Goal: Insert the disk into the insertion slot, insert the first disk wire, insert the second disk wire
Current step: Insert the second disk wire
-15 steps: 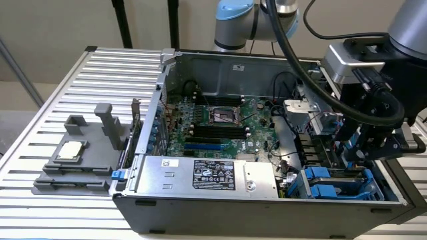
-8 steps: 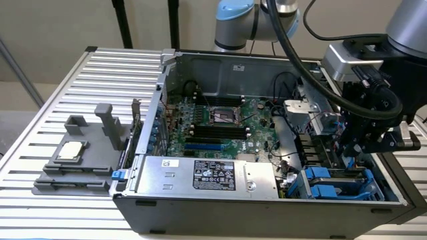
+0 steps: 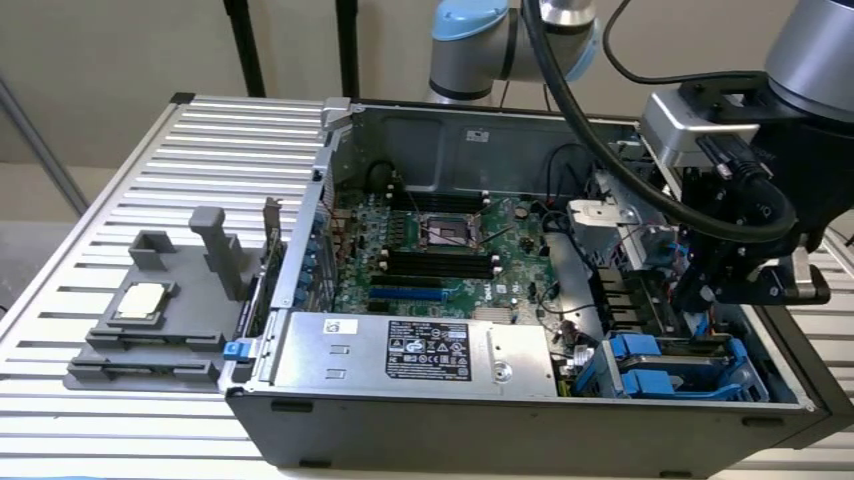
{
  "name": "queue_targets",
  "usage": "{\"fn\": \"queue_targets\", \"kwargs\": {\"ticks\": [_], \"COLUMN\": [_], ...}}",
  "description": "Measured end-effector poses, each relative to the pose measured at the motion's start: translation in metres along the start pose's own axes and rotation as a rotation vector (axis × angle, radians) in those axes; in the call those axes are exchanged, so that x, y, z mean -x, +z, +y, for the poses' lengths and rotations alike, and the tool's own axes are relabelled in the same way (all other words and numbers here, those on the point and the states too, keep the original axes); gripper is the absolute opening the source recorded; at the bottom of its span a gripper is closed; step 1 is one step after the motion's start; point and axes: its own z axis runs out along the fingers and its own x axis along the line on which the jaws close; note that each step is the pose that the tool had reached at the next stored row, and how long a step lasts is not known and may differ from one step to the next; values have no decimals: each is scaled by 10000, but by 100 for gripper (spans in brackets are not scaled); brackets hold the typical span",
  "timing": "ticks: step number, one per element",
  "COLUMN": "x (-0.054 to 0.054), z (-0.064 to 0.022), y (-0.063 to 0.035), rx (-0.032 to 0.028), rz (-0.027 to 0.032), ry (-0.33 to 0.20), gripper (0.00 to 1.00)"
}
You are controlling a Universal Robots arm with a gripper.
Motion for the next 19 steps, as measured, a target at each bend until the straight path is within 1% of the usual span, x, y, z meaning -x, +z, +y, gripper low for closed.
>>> {"fn": "queue_targets", "kwargs": {"ticks": [2, 5, 9, 14, 17, 19], "x": [-18, -65, -101, -133, -151, -158], "z": [20, 29, 35, 42, 46, 48], "y": [12, 65, 137, 211, 253, 280], "rx": [0, -4, -28, -98, -141, -180], "rz": [-1, -32, -80, -186, -225, -268], "ry": [0, 2, 7, 17, 20, 24], "gripper": [17, 17, 17, 17, 17, 17]}}
